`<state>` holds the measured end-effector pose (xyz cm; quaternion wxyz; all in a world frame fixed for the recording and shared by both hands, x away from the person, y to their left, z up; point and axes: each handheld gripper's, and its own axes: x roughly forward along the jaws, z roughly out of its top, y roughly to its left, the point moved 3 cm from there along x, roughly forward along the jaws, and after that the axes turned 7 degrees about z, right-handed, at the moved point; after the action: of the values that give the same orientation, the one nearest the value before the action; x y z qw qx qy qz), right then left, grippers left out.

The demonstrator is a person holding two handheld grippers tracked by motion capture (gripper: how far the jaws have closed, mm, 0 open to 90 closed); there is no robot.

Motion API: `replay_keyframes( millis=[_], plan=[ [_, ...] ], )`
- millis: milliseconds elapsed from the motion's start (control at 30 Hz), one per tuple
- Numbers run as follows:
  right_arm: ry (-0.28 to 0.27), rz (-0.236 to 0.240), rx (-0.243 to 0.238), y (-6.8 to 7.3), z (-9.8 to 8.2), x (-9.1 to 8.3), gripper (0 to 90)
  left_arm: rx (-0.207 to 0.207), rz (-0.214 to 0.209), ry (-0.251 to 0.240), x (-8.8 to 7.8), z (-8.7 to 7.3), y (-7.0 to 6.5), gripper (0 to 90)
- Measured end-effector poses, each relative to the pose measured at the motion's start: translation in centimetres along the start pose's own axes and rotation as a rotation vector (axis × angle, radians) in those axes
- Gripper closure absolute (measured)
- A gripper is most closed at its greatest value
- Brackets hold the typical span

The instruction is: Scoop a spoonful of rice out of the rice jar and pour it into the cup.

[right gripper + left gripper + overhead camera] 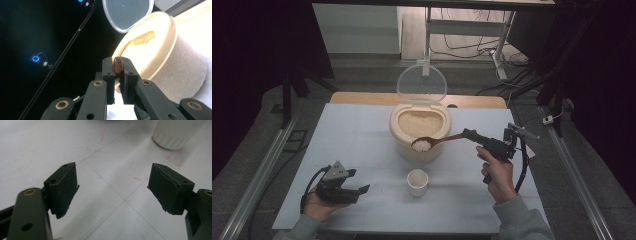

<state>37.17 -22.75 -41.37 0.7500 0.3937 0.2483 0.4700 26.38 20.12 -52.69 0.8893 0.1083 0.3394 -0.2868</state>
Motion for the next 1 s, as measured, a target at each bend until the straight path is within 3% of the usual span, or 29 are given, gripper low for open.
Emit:
replay_keyframes(
  millis=[400,1000],
  plan=[
    [0.057,-0.010,0.033,-1.7,-2.8,-0.6,82.7,0.000,-0.002,0.006,0.1,-0.1,0.0,22.8],
    [0.152,-0.099,-0.075,-1.9,-3.7,-0.6,82.8,0.002,-0.001,0.010,0.2,-0.1,0.0,22.8]
  ],
)
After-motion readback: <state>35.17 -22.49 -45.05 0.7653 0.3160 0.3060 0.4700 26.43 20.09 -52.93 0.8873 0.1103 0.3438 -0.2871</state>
